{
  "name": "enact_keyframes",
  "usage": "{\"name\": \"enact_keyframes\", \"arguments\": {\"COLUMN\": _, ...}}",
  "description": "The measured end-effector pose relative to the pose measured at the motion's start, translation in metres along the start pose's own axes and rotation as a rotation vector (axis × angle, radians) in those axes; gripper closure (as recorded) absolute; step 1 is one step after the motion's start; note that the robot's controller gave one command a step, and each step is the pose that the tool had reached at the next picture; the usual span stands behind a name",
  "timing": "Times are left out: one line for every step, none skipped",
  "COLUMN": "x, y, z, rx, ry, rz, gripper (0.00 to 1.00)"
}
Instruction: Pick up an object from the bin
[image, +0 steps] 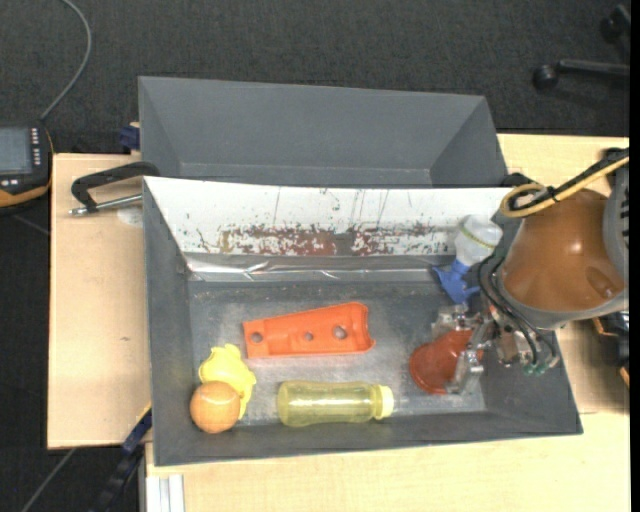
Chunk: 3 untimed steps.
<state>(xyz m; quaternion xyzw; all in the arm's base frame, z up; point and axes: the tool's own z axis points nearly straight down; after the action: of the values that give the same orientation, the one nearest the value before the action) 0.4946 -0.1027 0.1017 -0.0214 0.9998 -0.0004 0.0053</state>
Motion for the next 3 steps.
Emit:
{"name": "enact_keyframes", "arguments": {"x": 0.0, "y": 0.0, "z": 0.0, "rx": 0.0, "ry": 0.0, "rz": 0.0, "gripper": 1.0}}
{"name": "enact_keyframes", "arguments": {"x": 0.0, "y": -0.0001, "z": 0.0, "rx": 0.0, "ry": 0.0, "rz": 0.0, "gripper": 1.0}}
{"name": "enact_keyframes", "arguments": {"x": 0.0, "y": -0.0001, "z": 0.0, "rx": 0.0, "ry": 0.0, "rz": 0.0, "gripper": 1.0}}
